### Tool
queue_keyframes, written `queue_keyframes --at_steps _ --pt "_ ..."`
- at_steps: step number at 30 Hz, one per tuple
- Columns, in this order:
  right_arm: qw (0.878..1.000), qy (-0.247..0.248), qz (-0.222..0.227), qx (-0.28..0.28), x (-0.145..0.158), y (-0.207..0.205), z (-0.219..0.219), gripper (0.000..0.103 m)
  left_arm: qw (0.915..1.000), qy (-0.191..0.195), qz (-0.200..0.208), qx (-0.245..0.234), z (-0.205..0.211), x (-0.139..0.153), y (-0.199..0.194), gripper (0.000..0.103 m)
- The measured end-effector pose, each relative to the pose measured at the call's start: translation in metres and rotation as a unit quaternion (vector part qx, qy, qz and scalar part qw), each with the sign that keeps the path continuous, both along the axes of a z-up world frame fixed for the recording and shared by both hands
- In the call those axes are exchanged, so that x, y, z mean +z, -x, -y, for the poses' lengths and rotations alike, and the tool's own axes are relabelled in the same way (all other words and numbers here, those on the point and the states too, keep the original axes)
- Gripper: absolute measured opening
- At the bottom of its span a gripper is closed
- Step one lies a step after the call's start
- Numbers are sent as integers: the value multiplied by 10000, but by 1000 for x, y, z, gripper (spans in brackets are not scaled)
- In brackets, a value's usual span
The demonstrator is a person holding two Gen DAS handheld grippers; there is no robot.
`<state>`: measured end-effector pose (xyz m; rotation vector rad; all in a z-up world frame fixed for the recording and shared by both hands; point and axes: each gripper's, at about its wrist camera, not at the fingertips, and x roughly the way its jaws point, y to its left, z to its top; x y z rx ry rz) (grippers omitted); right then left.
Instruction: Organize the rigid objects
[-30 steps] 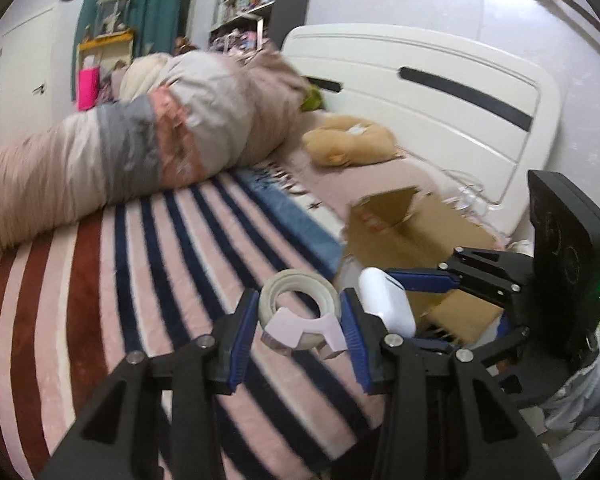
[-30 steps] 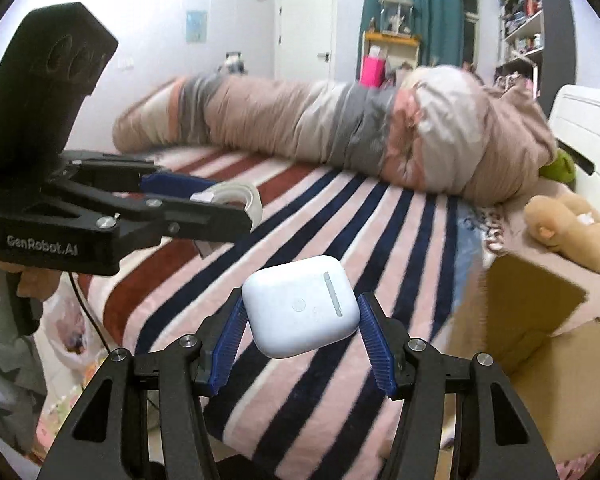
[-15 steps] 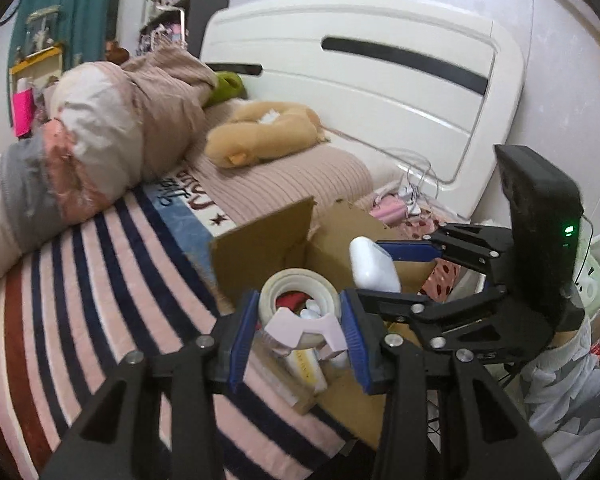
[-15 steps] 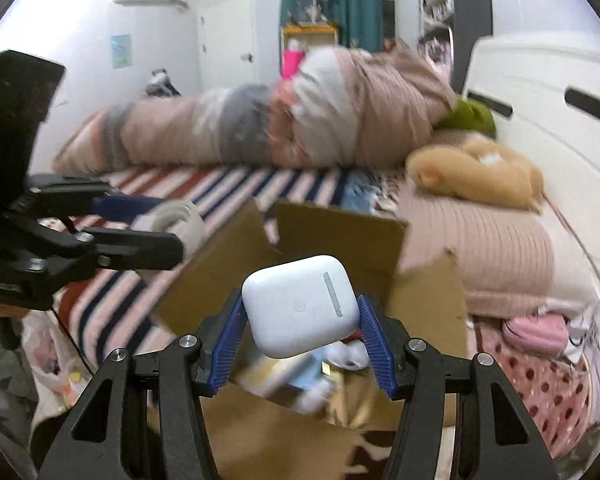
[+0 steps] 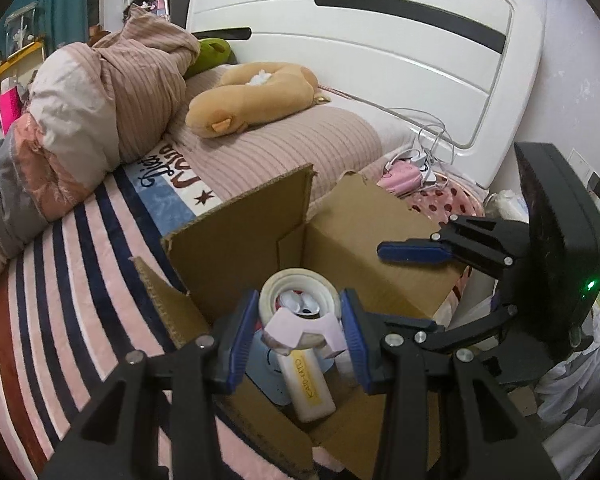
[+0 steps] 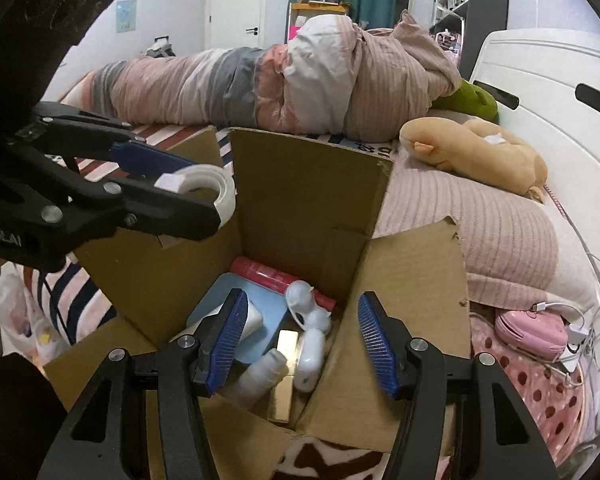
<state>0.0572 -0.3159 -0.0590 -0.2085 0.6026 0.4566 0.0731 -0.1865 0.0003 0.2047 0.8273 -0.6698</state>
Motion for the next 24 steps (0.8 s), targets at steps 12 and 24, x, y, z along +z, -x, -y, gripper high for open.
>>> queue_keyframes --at_steps 12,24 --pt "9998 -184 31 55 7 -1 5 54 9995 -102 302 44 -1 5 5 68" --pt "9947 -595 657 524 42 24 -9 67 9782 401 1351 1526 -70 44 48 98"
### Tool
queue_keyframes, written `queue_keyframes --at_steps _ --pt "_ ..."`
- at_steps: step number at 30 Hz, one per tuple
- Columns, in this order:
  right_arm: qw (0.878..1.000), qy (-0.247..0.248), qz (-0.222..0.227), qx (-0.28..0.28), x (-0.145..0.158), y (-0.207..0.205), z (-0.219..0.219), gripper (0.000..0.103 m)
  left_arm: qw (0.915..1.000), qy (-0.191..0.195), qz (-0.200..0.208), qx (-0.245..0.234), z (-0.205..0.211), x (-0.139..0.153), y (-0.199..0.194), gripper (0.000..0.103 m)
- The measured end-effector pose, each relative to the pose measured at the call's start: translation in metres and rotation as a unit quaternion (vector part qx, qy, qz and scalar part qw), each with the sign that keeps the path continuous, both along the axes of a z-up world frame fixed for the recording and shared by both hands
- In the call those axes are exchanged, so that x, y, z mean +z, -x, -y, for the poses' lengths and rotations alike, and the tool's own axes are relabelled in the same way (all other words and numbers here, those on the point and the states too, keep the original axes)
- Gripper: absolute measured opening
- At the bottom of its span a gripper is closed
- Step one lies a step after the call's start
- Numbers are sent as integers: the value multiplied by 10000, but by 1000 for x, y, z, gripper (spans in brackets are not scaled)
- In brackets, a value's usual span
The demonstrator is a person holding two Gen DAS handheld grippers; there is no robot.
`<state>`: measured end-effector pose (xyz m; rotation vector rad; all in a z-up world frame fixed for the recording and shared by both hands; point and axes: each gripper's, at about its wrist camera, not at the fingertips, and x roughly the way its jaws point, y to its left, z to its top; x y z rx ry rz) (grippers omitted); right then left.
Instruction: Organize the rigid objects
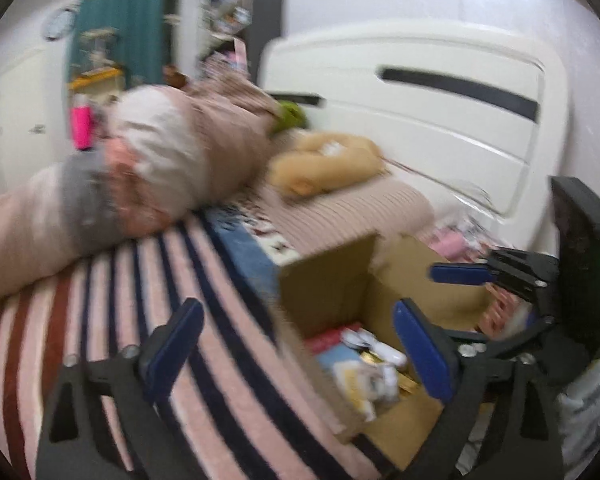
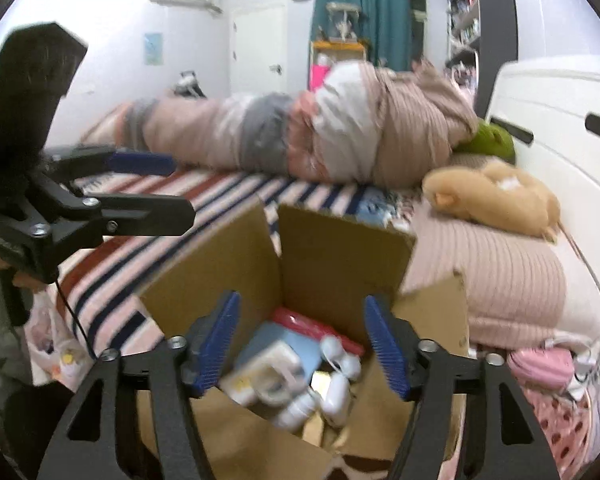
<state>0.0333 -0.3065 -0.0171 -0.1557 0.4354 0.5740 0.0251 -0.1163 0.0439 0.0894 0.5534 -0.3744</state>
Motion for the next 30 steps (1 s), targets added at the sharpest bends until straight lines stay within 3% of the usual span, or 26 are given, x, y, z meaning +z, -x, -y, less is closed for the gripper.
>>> queue_keyframes --at_steps 2,4,7,15,30 --pt "9994 -249 206 111 9 8 -1 72 9993 87 171 334 -15 2 10 98" --pt "9982 -448 352 204 15 12 -3 88 9973 187 248 672 -28 1 18 99" --pt "9948 -697 693 265 22 20 -5 103 9907 271 398 1271 -47 -4 28 100" --pt "9936 -792 702 406 24 23 -22 103 9820 275 488 1804 -75 -16 36 100" --pt "9936 -898 560 398 19 15 -25 103 9795 174 531 1936 -74 -18 36 100"
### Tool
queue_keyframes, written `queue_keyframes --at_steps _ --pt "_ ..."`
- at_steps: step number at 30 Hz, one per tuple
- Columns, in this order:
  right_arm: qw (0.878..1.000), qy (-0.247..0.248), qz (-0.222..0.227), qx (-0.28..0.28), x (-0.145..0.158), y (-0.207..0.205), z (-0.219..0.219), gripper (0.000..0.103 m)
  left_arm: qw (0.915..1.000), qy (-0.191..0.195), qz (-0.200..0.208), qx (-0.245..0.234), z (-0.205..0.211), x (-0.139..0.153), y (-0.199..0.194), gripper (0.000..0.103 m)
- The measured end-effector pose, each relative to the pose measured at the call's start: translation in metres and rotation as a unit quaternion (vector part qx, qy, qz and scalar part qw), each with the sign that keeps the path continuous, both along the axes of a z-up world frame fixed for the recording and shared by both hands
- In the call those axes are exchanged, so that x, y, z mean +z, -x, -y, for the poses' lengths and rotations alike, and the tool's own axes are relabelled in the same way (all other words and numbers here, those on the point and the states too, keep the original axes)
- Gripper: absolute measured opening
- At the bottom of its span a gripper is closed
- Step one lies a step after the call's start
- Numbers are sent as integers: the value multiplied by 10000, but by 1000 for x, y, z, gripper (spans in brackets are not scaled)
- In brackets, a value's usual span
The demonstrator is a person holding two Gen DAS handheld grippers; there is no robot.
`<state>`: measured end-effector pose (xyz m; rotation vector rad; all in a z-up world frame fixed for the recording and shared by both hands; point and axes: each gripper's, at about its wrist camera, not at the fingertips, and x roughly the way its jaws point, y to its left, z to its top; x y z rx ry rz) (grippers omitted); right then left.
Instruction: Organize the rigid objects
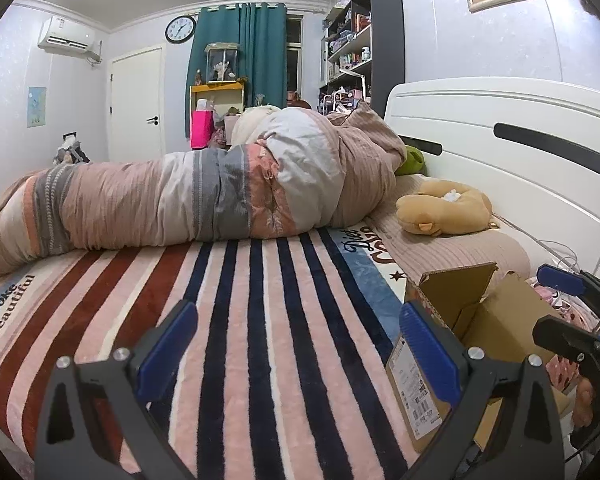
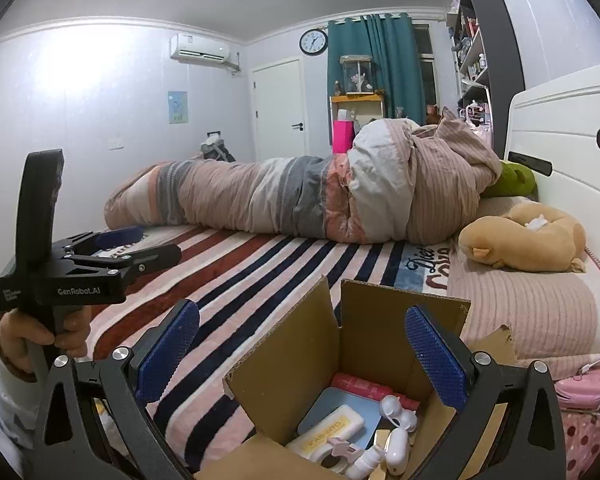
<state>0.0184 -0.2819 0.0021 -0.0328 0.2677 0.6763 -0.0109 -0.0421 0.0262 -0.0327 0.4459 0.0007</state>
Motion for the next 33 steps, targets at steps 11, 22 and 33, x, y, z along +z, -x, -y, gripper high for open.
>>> queue_keyframes --at_steps 11,22,33 --pt "10000 -8 -25 -4 -2 0 -1 103 10000 -22 -20 80 3 -2 -1 100" --pt "10000 -9 -27 -26 -4 1 -2 103 9998 -29 -28 181 3 -5 2 100" --pt "10000 -9 -37 -28 -5 2 -2 103 9997 -45 -18 259 0 -6 3 100"
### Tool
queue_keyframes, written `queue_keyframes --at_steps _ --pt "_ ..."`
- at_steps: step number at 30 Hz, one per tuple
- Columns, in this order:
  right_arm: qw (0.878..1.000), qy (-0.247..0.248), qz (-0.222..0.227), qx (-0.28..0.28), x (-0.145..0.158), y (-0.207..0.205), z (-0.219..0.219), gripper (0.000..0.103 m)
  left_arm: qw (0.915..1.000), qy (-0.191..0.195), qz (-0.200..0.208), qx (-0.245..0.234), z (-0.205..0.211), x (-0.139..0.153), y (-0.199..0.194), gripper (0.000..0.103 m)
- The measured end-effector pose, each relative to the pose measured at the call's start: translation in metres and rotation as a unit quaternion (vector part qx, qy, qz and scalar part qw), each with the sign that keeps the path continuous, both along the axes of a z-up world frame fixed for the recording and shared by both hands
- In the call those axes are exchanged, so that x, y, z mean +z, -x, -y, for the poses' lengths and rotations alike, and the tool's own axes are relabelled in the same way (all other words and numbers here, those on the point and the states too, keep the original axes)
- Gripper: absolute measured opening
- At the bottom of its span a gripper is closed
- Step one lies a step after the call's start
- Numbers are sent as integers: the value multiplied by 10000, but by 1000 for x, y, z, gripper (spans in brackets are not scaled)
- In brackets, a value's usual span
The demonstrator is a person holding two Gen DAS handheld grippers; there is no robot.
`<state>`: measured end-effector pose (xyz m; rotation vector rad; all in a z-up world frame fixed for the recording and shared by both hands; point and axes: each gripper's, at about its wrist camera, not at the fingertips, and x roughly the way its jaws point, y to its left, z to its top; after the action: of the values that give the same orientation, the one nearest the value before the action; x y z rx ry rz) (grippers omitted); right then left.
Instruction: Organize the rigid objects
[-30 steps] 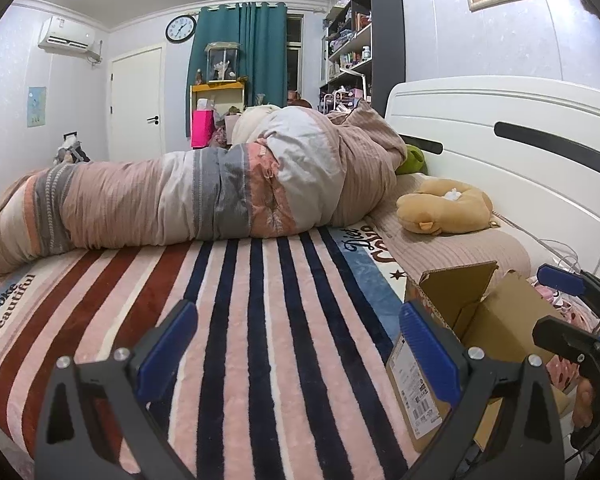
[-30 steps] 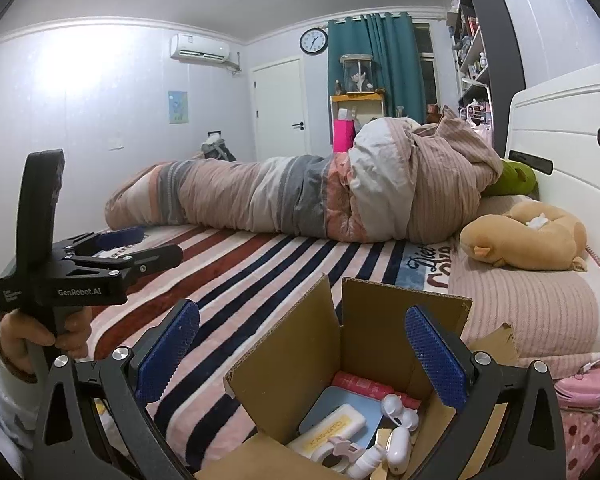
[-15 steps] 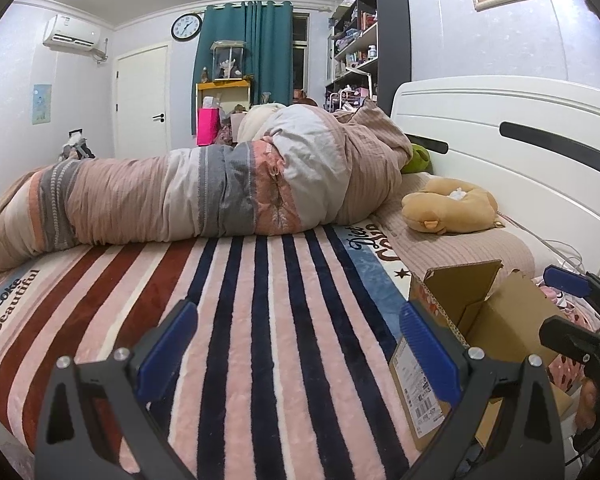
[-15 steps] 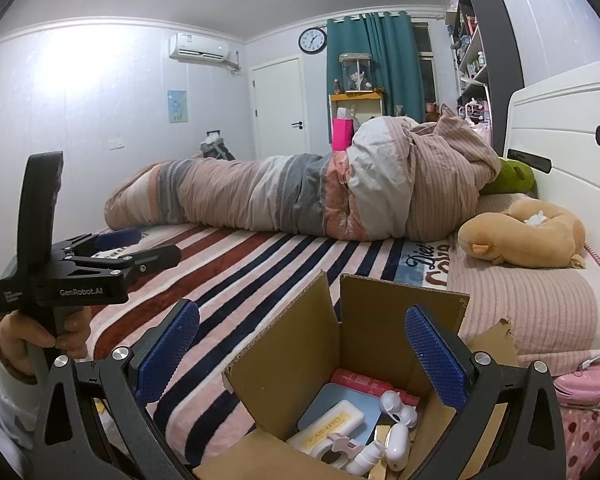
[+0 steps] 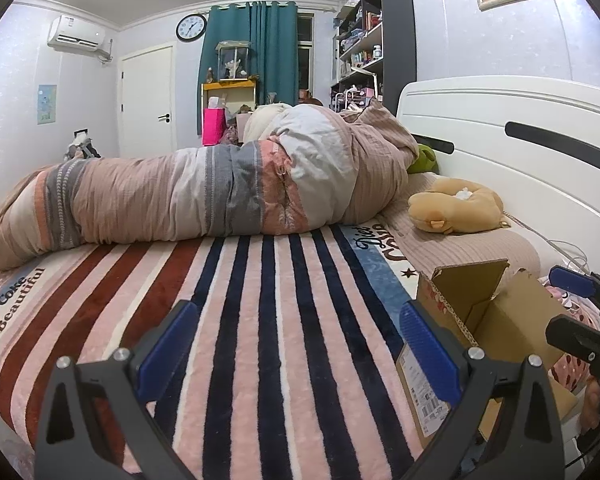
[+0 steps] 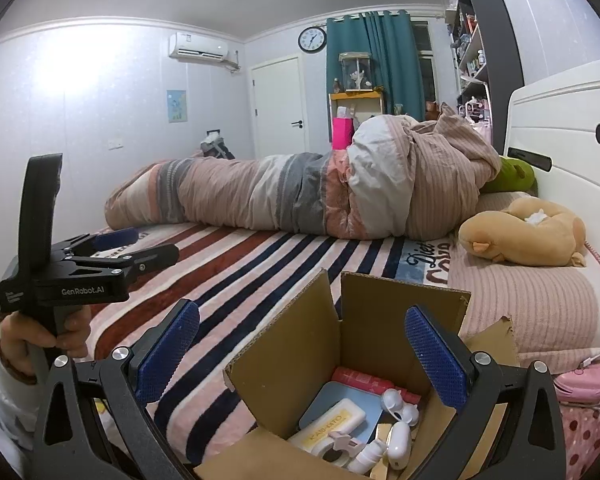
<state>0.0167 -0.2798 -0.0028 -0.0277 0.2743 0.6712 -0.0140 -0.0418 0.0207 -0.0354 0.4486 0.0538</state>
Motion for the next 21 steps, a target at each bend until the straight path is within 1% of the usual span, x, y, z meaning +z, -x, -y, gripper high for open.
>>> queue_keyframes --at_steps 21 --pt "10000 7 -3 -29 1 1 -3 103 10000 2 -2 68 -4 -1 1 100"
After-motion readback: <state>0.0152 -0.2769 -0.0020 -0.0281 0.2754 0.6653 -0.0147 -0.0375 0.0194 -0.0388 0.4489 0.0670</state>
